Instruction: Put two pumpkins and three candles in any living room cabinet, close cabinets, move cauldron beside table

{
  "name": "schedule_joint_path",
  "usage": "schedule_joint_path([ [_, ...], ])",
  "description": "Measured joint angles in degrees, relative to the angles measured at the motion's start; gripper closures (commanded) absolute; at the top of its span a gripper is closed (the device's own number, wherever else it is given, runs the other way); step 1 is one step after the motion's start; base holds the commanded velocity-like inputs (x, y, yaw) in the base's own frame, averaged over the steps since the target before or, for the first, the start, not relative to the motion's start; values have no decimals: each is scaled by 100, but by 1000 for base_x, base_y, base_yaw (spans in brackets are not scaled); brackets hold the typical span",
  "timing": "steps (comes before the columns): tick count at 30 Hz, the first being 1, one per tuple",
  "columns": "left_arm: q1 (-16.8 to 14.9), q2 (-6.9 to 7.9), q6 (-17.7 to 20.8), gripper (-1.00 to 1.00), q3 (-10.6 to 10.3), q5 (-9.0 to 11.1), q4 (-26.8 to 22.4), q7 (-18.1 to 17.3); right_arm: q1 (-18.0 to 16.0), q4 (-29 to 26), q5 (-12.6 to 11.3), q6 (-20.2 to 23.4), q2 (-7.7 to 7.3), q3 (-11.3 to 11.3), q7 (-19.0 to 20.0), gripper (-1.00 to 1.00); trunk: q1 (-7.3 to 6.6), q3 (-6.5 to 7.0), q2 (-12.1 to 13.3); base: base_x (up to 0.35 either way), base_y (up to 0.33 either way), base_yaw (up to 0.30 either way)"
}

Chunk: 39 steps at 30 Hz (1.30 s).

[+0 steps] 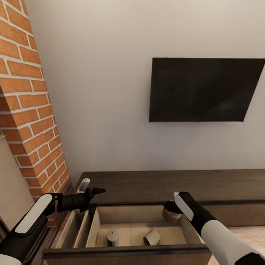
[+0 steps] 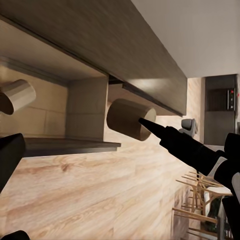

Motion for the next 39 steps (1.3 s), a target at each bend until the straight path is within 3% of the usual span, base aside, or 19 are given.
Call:
schedule_joint_path([
  [32,8,-54,4,-100,-18,7,-13,-15,0,33,-32,-81,18,-45,-56,100,703,-575,-1284,0,0,0],
  [39,318,1,5,-100,-27,28,-656,-837,0,51,-7,-214,12,-54,-236,100,857,-700,-1565,0,0,0],
])
